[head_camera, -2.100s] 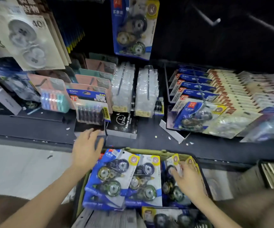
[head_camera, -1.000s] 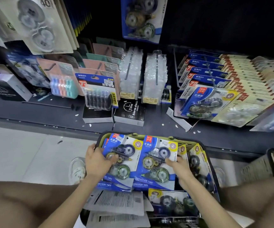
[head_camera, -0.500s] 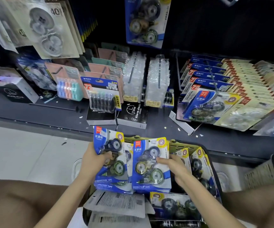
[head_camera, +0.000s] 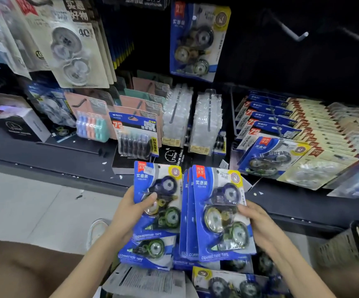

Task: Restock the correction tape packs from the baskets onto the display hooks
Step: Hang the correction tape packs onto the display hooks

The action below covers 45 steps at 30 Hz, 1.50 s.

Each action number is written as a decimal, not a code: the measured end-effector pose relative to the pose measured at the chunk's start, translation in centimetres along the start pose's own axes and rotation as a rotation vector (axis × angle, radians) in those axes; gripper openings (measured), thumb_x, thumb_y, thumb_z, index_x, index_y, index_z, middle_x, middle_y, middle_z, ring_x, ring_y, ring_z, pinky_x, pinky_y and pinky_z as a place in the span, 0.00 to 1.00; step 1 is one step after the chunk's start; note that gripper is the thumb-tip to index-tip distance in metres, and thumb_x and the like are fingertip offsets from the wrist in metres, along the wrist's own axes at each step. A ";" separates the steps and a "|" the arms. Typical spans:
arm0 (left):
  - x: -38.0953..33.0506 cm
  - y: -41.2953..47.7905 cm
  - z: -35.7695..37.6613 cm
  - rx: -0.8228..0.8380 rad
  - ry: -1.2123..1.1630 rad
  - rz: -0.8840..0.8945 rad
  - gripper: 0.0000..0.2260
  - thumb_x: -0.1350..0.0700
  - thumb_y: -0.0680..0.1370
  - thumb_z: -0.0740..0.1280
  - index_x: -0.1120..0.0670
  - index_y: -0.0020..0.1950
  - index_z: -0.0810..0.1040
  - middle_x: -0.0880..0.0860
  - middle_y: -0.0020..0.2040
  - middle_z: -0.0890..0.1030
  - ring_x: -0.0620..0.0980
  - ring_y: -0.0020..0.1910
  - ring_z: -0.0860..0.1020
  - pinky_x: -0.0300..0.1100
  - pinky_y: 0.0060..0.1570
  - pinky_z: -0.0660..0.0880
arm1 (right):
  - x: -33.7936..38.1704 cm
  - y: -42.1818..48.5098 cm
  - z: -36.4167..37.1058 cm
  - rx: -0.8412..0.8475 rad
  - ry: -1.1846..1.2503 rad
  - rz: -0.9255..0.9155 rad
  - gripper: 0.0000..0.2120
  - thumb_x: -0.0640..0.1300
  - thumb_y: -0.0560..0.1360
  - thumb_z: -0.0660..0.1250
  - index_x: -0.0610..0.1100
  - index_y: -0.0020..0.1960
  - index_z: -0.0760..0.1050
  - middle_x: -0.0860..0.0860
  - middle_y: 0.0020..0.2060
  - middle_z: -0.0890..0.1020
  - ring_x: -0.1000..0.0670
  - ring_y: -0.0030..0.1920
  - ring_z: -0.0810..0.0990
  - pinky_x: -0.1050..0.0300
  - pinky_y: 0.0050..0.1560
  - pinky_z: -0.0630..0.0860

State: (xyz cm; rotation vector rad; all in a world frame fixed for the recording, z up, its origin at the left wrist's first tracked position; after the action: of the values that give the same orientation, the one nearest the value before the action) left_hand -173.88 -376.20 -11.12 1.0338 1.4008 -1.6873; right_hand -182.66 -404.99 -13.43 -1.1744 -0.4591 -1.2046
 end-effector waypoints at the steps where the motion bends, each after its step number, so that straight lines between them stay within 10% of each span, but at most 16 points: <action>1: 0.0 -0.2 0.7 0.029 -0.037 -0.013 0.13 0.60 0.77 0.70 0.53 0.61 0.76 0.55 0.52 0.84 0.51 0.46 0.82 0.48 0.50 0.79 | 0.0 0.1 0.7 0.022 0.011 0.006 0.41 0.50 0.41 0.88 0.36 0.51 0.83 0.37 0.46 0.85 0.43 0.40 0.86 0.52 0.37 0.82; 7: -0.8 -1.0 3.2 0.132 -0.124 -0.026 0.05 0.58 0.79 0.66 0.55 0.55 0.75 0.45 0.33 0.83 0.43 0.32 0.82 0.37 0.32 0.78 | 1.2 0.4 4.8 0.119 -0.039 0.019 0.33 0.52 0.38 0.87 0.43 0.42 0.87 0.41 0.42 0.86 0.45 0.38 0.86 0.55 0.34 0.81; 12: -1.3 -0.9 3.0 0.157 -0.150 -0.037 0.19 0.58 0.70 0.73 0.56 0.60 0.76 0.52 0.47 0.86 0.51 0.44 0.85 0.43 0.39 0.81 | 1.6 0.9 5.4 0.051 -0.119 0.031 0.33 0.52 0.56 0.83 0.37 0.55 0.83 0.38 0.49 0.85 0.44 0.43 0.86 0.52 0.41 0.83; 20: -0.8 -1.4 3.6 0.073 -0.193 -0.051 0.09 0.64 0.75 0.71 0.56 0.54 0.79 0.54 0.47 0.86 0.53 0.44 0.85 0.46 0.39 0.82 | 1.7 0.7 5.5 -0.194 -0.237 -0.111 0.11 0.43 0.78 0.67 0.37 0.53 0.82 0.42 0.49 0.86 0.47 0.50 0.85 0.57 0.47 0.81; 25: -0.5 -0.9 2.9 0.001 -0.254 -0.084 0.08 0.63 0.75 0.71 0.55 0.53 0.78 0.55 0.46 0.86 0.52 0.39 0.85 0.47 0.38 0.80 | 1.4 0.8 5.0 -0.331 -0.103 -0.113 0.12 0.45 0.76 0.70 0.38 0.55 0.80 0.41 0.52 0.85 0.40 0.58 0.81 0.39 0.65 0.74; 31: -0.9 -1.7 3.9 0.083 -0.296 -0.112 0.11 0.56 0.72 0.73 0.56 0.53 0.80 0.58 0.45 0.86 0.54 0.38 0.85 0.46 0.35 0.81 | 1.9 1.2 6.8 -0.181 -0.089 -0.110 0.18 0.44 0.73 0.68 0.35 0.59 0.77 0.38 0.52 0.84 0.42 0.48 0.84 0.48 0.48 0.82; 36: -1.0 -1.0 2.5 -0.054 -0.330 -0.077 0.06 0.59 0.76 0.71 0.57 0.52 0.79 0.56 0.44 0.86 0.53 0.36 0.84 0.45 0.35 0.81 | 3.9 1.5 7.0 -0.099 -0.144 -0.181 0.31 0.54 0.64 0.78 0.41 0.62 0.76 0.43 0.56 0.84 0.41 0.56 0.83 0.43 0.58 0.79; 41: -3.0 0.4 0.3 -0.127 -0.255 0.073 0.10 0.57 0.75 0.72 0.55 0.56 0.79 0.55 0.50 0.86 0.55 0.46 0.84 0.49 0.46 0.79 | 6.3 1.6 6.7 -0.035 -0.178 -0.215 0.23 0.46 0.68 0.73 0.41 0.62 0.75 0.42 0.53 0.85 0.43 0.47 0.86 0.51 0.40 0.83; 45: -5.4 0.9 -0.7 -0.169 -0.097 0.199 0.09 0.59 0.76 0.72 0.54 0.55 0.78 0.51 0.48 0.85 0.46 0.42 0.84 0.37 0.39 0.78 | 8.9 1.4 7.0 -0.075 -0.319 -0.313 0.42 0.63 0.52 0.83 0.44 0.60 0.76 0.43 0.54 0.85 0.41 0.53 0.84 0.42 0.54 0.80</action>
State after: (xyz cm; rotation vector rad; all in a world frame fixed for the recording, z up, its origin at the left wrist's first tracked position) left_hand -170.65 -375.49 -6.67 0.9500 1.3076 -1.4305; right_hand -176.20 -403.17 -4.20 -1.4034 -0.8696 -1.3115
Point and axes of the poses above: each hand's wrist, its own y-axis towards the middle knuckle, its own z-axis out of the palm, x = y × z, the point moved 5 cm from there along y, towards the middle knuckle
